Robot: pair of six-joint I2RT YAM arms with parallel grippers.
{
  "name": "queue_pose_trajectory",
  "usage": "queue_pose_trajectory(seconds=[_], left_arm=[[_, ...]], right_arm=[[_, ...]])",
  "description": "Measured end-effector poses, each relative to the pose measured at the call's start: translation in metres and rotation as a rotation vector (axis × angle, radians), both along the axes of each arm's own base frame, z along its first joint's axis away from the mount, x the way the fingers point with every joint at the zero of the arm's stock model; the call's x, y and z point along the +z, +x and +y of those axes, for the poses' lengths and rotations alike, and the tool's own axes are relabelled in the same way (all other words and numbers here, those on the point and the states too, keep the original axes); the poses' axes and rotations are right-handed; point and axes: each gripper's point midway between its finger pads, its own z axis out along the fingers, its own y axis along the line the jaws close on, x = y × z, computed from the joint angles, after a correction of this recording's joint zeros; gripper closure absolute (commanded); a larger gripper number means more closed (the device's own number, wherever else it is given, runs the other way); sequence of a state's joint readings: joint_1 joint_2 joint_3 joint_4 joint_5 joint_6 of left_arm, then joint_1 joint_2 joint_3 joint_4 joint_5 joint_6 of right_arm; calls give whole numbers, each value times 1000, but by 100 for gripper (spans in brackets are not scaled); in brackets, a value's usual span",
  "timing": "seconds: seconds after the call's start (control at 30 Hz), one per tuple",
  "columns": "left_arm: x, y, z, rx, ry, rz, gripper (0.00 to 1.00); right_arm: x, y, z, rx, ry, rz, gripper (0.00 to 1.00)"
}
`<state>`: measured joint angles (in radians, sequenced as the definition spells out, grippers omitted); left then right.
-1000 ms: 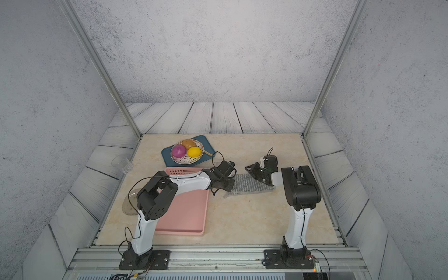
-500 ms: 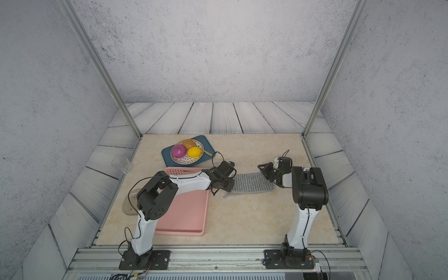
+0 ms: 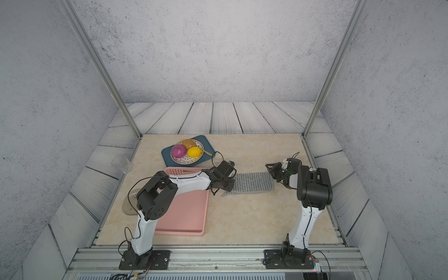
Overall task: Fold the square dishcloth
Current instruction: Smooth out the cleaning item at the center of the board.
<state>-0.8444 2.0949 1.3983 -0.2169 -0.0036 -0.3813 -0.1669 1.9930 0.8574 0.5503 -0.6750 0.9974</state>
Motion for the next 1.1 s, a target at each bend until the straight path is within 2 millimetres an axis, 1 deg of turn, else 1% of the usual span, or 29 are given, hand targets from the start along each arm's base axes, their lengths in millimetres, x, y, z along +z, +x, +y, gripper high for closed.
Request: queue_pose_trajectory(seconds=[0.13, 0.23, 0.3, 0.4, 0.47, 0.57, 0.67, 0.77, 0.9, 1.0, 1.1], left_arm=[[5, -3, 4, 7, 5, 10, 39], [18, -2, 4, 14, -10, 1, 32], [28, -1, 3, 17, -27, -12, 30], [41, 0, 2, 19, -49, -29, 29], [46, 0, 2, 19, -57, -37, 32], [49, 1, 2, 21, -61, -43, 38], [49, 1, 2, 22, -59, -45, 46], [49, 1, 2, 21, -61, -42, 46], [49, 0, 2, 20, -62, -38, 44], [46, -1, 3, 24, -57, -32, 41], [38, -5, 10, 31, -34, -17, 39]], right_arm=[[1, -3, 0, 12, -12, 5, 72], [4, -8, 1, 22, -29, 19, 72], [10, -11, 0, 27, -45, 22, 73], [20, -17, -2, 30, -80, 28, 74], [24, -23, -4, 30, -112, 46, 74], [25, -39, -9, 30, -169, 105, 75], [24, -56, -14, 39, -236, 178, 75], [29, -75, -22, 49, -313, 239, 75], [37, -93, -26, 74, -386, 287, 73], [38, -103, -25, 108, -429, 326, 72], [36, -112, -19, 154, -477, 364, 71]])
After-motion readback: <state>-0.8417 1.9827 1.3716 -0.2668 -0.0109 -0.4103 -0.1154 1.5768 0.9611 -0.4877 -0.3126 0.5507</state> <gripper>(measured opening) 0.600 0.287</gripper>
